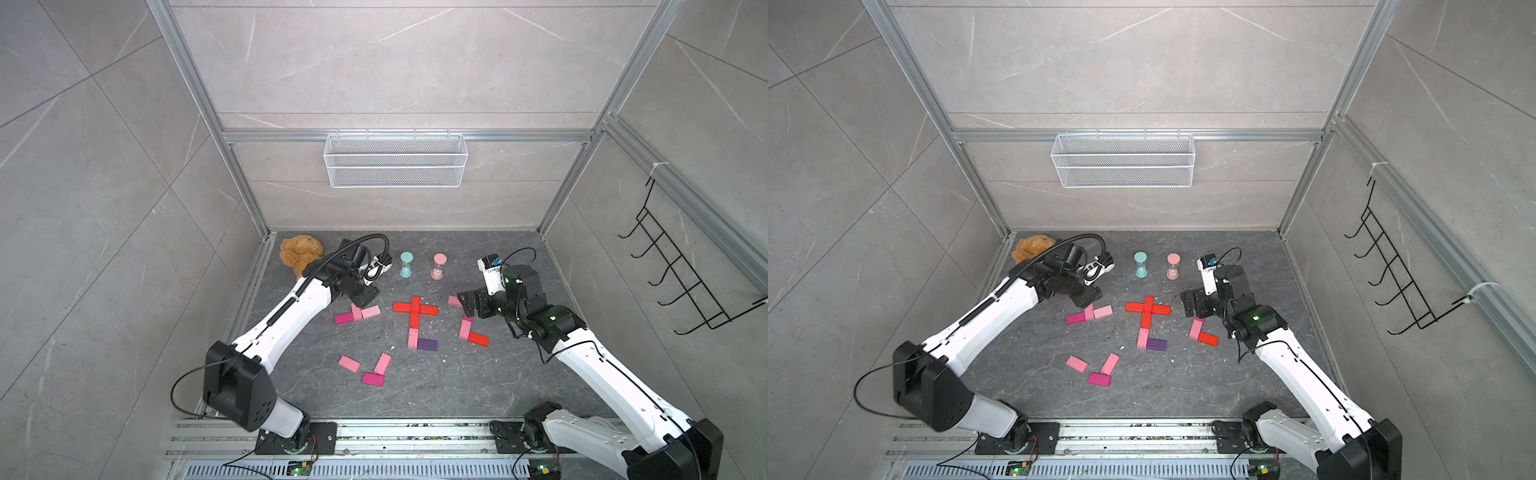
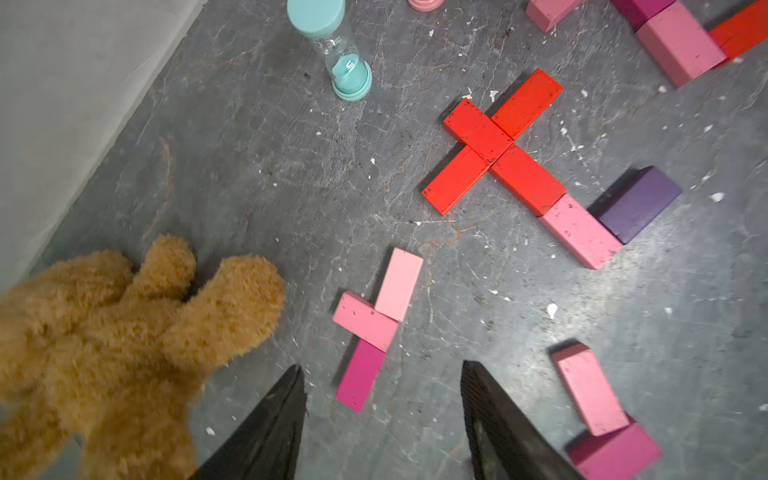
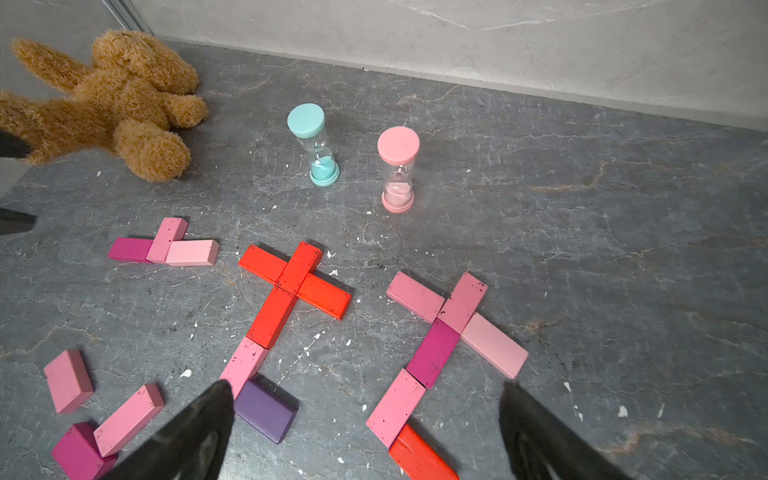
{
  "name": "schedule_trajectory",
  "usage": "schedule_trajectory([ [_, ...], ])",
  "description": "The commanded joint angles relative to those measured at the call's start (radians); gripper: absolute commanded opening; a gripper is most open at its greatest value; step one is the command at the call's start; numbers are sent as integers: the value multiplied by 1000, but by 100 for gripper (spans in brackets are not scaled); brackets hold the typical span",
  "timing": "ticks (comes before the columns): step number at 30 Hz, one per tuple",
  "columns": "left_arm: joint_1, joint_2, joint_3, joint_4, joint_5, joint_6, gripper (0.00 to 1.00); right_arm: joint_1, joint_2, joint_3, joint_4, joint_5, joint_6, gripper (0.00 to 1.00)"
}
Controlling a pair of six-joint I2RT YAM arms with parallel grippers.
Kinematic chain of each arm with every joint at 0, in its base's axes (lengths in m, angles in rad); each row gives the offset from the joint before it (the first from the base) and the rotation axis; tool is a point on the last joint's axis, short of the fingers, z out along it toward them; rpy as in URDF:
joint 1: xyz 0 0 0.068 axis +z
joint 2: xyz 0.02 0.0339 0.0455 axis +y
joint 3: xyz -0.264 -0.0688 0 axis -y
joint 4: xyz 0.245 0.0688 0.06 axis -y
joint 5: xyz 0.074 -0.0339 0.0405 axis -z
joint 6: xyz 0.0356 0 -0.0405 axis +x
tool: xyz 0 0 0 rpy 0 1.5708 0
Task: Assemble the letter t with building blocks
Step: Assemble the building block at the center of the board, then adjust the building block at the center of the board.
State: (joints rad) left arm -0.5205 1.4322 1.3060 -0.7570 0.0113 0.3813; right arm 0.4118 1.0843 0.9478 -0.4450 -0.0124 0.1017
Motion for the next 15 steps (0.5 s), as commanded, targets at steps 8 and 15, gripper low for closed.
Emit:
schedule_trajectory([
  [8,-22,-181,-126,-138,-163,-684,51,2,38,31,5,-7,10,100],
  [15,-69,-244,-285,-151,-192,-976,46,2,51,34,5,-12,12,100],
])
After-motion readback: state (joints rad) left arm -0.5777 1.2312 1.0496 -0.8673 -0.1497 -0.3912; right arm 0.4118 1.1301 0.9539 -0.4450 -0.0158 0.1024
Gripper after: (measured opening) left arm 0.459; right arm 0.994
